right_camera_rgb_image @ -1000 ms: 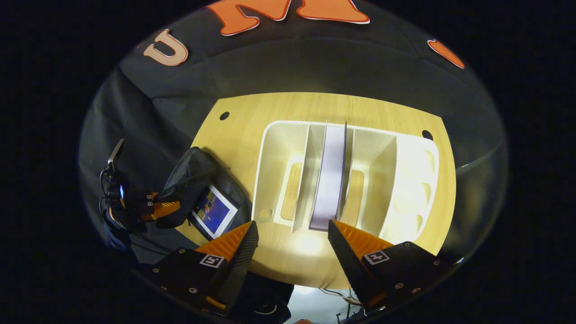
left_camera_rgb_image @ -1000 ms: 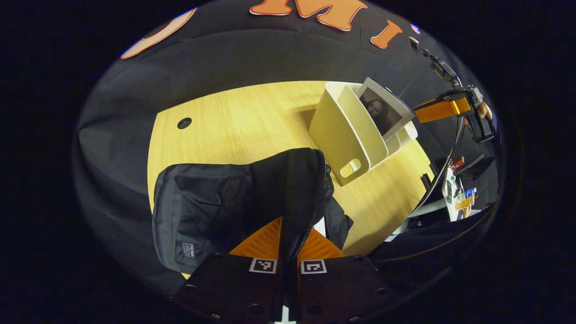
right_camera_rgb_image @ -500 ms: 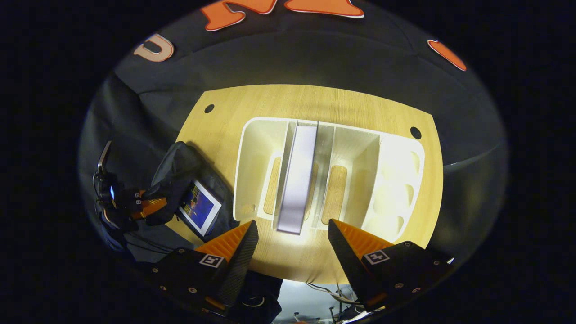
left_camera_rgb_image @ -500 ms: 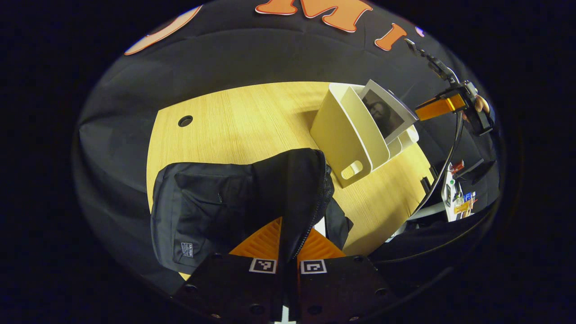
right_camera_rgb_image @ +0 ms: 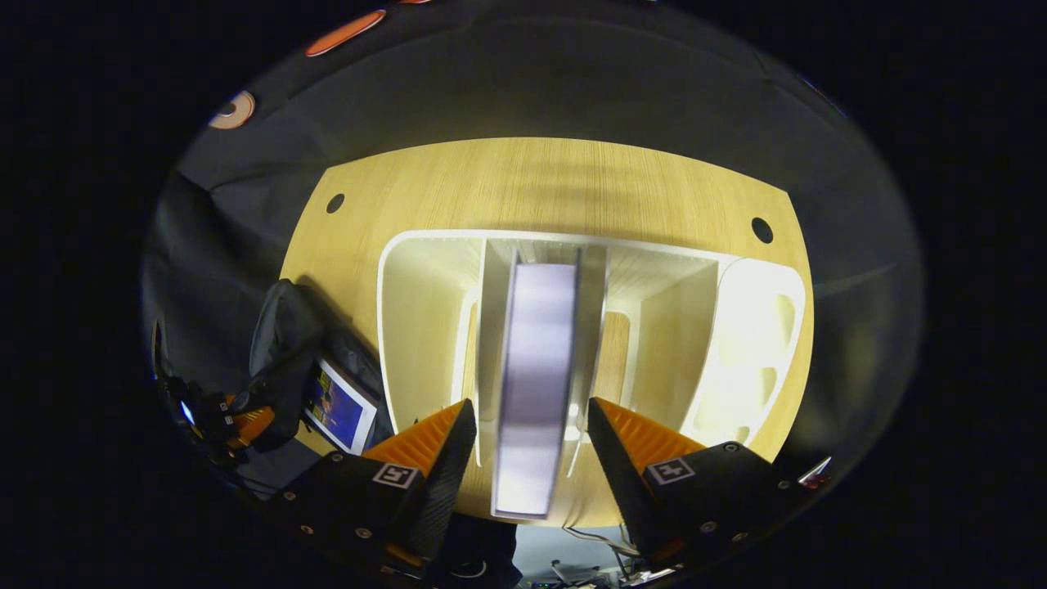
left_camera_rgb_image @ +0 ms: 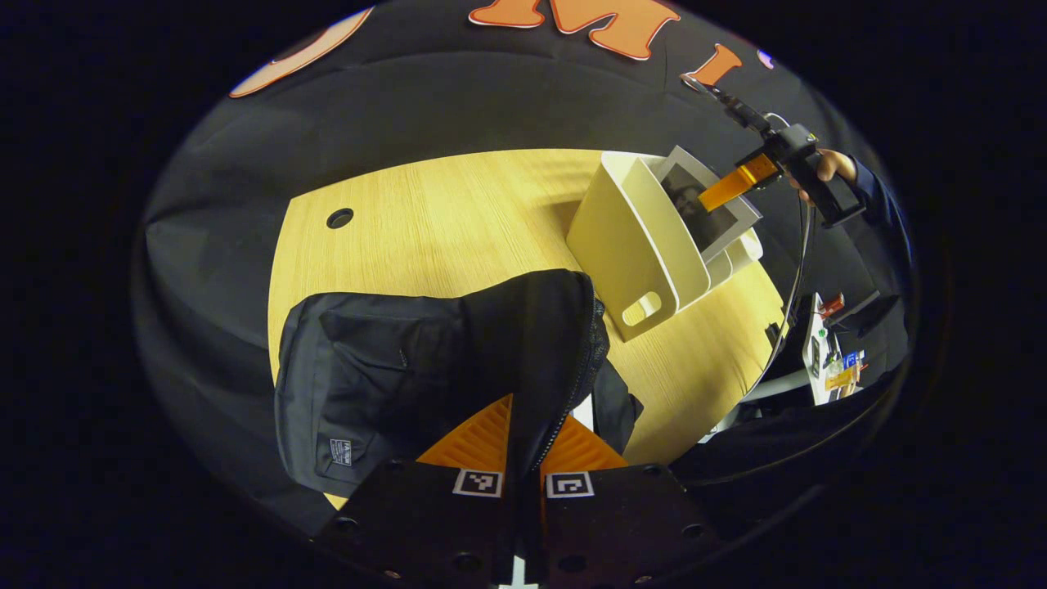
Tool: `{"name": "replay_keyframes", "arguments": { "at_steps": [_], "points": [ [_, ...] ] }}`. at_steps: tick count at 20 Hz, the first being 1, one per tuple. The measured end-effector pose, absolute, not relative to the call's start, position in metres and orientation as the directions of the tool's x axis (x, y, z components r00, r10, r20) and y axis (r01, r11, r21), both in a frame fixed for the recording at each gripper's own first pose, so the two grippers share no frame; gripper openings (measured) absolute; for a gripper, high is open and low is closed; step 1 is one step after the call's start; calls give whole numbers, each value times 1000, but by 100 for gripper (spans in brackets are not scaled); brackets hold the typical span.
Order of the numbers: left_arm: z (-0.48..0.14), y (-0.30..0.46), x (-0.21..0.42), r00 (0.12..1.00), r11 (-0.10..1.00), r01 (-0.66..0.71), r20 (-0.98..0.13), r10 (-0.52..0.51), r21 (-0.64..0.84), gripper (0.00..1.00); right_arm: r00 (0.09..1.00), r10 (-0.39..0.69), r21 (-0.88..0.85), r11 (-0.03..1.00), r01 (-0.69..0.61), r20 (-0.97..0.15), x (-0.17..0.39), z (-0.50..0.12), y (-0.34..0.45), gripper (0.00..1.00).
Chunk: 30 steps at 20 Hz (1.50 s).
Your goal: Open the schoolbag, grab two books from the bookshelf and put them into the schoolbag.
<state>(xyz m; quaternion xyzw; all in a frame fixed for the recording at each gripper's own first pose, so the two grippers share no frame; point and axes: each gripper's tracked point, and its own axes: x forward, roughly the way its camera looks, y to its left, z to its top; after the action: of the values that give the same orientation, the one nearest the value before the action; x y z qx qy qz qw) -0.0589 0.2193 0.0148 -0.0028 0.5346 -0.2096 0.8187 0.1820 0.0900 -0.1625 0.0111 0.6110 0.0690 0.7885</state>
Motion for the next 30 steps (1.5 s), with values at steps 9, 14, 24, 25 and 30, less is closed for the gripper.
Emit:
{"name": "replay_keyframes", "arguments": {
  "at_steps": [9, 14, 24, 25, 30],
  "points": [
    [14, 219, -62, 345, 906, 347, -866, -363, -242, 6, 223, 21, 20, 1000, -9, -975, 171, -171, 88, 35],
    [15, 219, -64, 344, 898, 366, -861, -376, -246, 6, 256, 25, 24, 1000, -5, -966, 151, -154, 93, 34],
    [13, 217, -64, 341, 891, 374, -856, -388, -256, 6, 273, 68, 78, 997, 25, -960, 80, -145, 94, 34],
    [12, 216, -65, 338, 891, 375, -856, -390, -257, 6, 276, 77, 87, 996, 26, -958, 74, -144, 94, 34],
    [13, 215, -65, 337, 892, 379, -861, -382, -247, 6, 301, 113, 135, 989, 54, -947, 44, -138, 92, 34]
  ]
}}
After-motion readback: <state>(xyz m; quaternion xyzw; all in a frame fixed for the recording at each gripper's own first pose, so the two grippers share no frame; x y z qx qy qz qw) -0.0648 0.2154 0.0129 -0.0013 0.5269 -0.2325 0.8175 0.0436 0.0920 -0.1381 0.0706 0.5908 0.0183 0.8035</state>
